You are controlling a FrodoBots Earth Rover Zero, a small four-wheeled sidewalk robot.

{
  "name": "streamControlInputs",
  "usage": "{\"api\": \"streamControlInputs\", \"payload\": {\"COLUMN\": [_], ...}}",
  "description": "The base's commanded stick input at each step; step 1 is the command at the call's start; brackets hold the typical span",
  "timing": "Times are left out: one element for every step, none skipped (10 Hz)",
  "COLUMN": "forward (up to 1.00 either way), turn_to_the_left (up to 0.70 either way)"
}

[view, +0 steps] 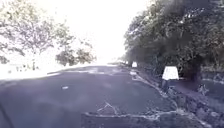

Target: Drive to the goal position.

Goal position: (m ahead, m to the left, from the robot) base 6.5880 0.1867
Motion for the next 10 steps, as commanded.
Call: {"api": "streamControlInputs", "payload": {"forward": [1.0, 1.0, 1.0, 1.0, 1.0, 1.0, 1.0, 1.0, 1.0, 1.0], "turn_to_the_left": [0.0, 0.0, 0.0, 0.0, 0.0, 0.0, 0.0, 0.0, 0.0, 0.0]}}
